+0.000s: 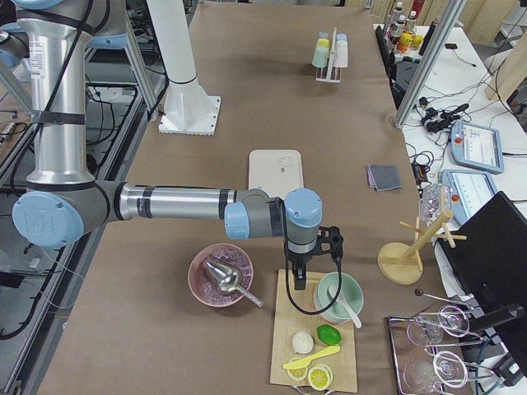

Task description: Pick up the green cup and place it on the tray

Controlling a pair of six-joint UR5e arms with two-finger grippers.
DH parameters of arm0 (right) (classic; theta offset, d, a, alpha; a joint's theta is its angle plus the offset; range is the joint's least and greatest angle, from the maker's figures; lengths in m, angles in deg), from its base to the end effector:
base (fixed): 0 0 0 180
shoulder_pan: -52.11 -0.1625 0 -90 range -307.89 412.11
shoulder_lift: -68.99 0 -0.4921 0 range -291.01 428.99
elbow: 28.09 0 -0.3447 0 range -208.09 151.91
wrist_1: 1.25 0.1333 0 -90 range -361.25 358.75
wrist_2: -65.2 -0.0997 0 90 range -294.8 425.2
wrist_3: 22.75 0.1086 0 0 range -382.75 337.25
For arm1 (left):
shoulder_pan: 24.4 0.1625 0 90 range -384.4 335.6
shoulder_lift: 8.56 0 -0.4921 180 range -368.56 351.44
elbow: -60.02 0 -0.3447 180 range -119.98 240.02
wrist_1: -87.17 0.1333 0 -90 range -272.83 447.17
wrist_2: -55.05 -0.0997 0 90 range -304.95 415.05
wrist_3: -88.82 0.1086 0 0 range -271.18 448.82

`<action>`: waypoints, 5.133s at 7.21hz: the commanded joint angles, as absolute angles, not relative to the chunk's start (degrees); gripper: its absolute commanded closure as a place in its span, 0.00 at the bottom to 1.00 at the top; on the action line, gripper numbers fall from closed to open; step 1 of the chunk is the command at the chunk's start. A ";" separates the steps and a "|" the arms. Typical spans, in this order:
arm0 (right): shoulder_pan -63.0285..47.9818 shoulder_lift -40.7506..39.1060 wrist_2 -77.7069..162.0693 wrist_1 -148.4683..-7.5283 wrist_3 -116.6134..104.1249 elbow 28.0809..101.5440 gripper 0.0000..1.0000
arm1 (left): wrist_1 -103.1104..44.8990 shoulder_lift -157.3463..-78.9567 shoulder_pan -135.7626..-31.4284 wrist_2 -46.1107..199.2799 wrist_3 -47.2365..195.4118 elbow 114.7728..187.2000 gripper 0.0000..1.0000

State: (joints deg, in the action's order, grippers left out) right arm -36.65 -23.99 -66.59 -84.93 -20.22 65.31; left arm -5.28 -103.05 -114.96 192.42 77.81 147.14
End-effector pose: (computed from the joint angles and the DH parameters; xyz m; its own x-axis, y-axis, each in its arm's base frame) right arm 0.0517 -0.4288 0.7201 0.7439 -0.0504 0.6663 -0.0114 0.9961 0.0880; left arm -0.0582 -0.4872 0.7097 0.6634 -0.1459 -0.7339 0.1390 0.9878 -0.0707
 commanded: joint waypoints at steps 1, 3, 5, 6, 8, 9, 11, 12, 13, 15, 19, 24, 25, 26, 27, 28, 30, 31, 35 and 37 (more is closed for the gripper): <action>-36.57 -23.74 -66.72 -84.22 -19.76 65.68 0.00 | -5.11 -103.21 -114.84 192.34 77.40 147.64 0.01; -36.66 -23.57 -67.59 -84.13 -19.93 65.95 0.00 | 0.56 -103.48 -114.93 192.07 77.22 150.79 0.01; -36.66 -23.91 -67.60 -84.13 -19.76 66.83 0.00 | 10.22 -104.18 -114.75 191.72 76.78 158.77 0.01; -36.57 -23.83 -68.21 -84.13 -19.84 67.61 0.00 | 13.05 -105.92 -113.97 188.15 70.08 163.59 0.01; -36.05 -23.30 -69.79 -84.13 -19.15 67.88 0.00 | 16.15 -106.20 -106.53 187.77 57.94 172.30 0.01; -34.74 -22.34 -71.62 -84.13 -15.49 68.84 0.00 | 16.07 -108.90 -101.36 187.68 49.18 173.99 0.01; -28.00 -21.20 -71.38 -84.04 -5.31 72.60 0.00 | 16.07 -116.80 -89.77 181.24 32.92 174.88 0.01; -24.39 -19.71 -71.38 -84.04 0.92 74.28 0.00 | 16.07 -120.58 -85.00 176.91 28.74 175.24 0.01; -20.79 -18.83 -71.47 -83.96 4.81 74.38 0.00 | 16.07 -123.66 -81.65 176.43 28.53 175.15 0.01; -14.01 -18.38 -70.33 -79.67 8.43 72.64 0.00 | 15.10 -127.72 -74.46 170.33 34.29 175.06 0.01; -6.71 -17.85 -69.62 -59.04 22.83 61.83 0.04 | 12.67 -127.48 -64.34 156.14 71.13 177.88 0.01; -3.36 -18.20 -68.74 -57.50 24.28 61.73 0.15 | 7.46 -124.84 -52.97 110.42 135.23 172.79 0.01; -2.83 -18.38 -68.48 -57.50 24.28 61.73 0.17 | 7.28 -123.36 -52.79 103.81 142.53 171.82 0.01; -2.65 -18.64 -68.39 -57.41 24.28 61.73 0.17 | 7.11 -121.25 -51.22 96.96 148.44 170.25 0.01; -2.56 -18.99 -68.48 -56.72 24.28 61.73 0.17 | 5.37 -118.19 -50.51 91.93 149.89 168.40 0.01; -2.56 -19.95 -68.48 -55.58 24.28 61.73 0.17 | 4.91 -117.55 -49.81 87.27 149.90 165.25 0.01; -2.56 -21.10 -68.65 -54.51 24.28 61.64 0.28 | 5.17 -117.54 -47.26 85.29 150.08 164.61 0.01; -2.56 -21.19 -68.65 -53.64 24.28 61.47 0.30 | 5.52 -117.72 -45.25 85.02 150.16 163.56 0.01; -2.38 -20.84 -68.66 -52.93 24.54 61.38 0.39 | 5.26 -117.54 -45.05 78.26 150.87 158.03 0.01; -1.86 -20.23 -68.57 -53.02 24.54 60.68 0.40 | 4.91 -118.33 -44.97 78.25 150.43 153.64 0.01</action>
